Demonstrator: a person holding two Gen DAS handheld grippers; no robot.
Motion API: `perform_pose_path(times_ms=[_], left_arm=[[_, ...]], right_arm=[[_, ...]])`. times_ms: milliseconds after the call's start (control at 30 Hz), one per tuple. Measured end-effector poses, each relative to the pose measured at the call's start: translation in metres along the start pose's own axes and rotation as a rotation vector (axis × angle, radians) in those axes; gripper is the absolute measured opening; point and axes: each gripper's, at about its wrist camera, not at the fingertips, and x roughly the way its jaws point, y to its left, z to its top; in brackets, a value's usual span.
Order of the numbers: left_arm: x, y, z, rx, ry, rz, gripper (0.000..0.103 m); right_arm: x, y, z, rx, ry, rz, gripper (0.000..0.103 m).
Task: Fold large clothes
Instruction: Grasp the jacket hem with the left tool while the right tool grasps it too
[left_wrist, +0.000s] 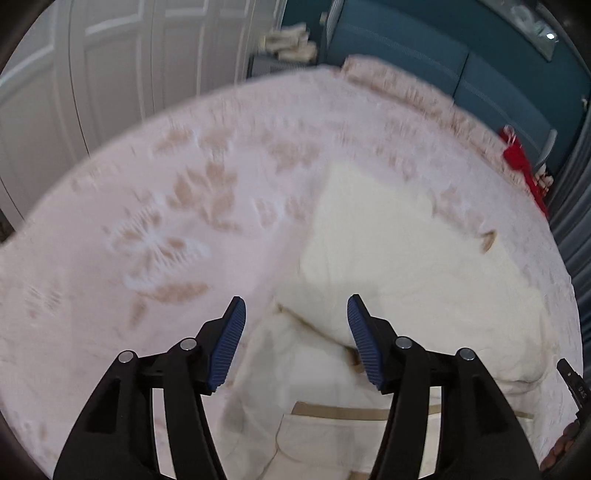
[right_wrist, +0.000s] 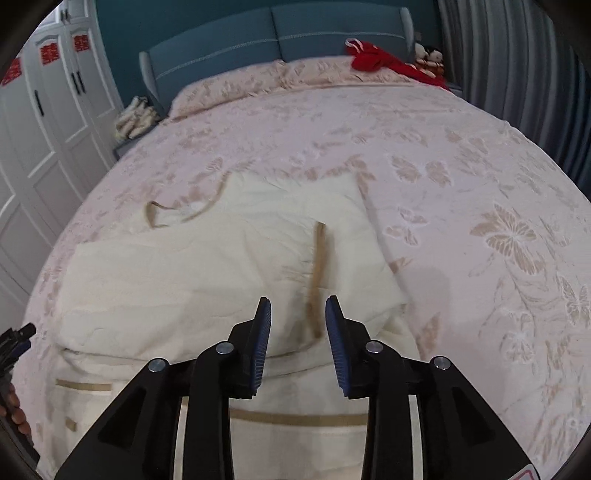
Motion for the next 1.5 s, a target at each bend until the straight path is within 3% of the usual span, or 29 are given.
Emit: perform_pose_path(times_ms=[67, 233, 333, 433, 567, 900, 1500], left_arm=[[-0.013, -0.013, 0.008, 0.022, -0.032, -0.02, 0.056], [0.005, -0.076, 0.009, 0.161, 0.018, -0.099, 0.056], [0.035, -0.098, -0.005, 0.201, 0.072, -0.084, 0.055], [0.058, -0.105, -0.021, 0.231, 0.106, -0.039, 0.055], [0.077, -0.101, -0.041, 0.253, 0.114, -0.008, 0.056], [0.084, -0.108, -0.064, 0.318, 0.025, 0.04, 0.056], [0.086, -0.119, -0.075, 0.358, -0.041, 0.103, 0.057]], right_arm=[[-0.006, 0.016, -0.001, -0.024, 0.001, 0.049, 0.031], [0.014, 0.077, -0.005, -0.11, 0.06, 0.121, 0.031], [0.032, 0.103, -0.014, -0.138, 0.091, 0.135, 0.031], [0.053, 0.122, -0.026, -0.205, 0.117, 0.087, 0.031], [0.078, 0.115, -0.044, -0.225, 0.145, 0.054, 0.022], [0.088, 0.113, -0.063, -0.254, 0.078, 0.045, 0.022], [0.093, 0.111, -0.072, -0.25, 0.025, 0.051, 0.022]])
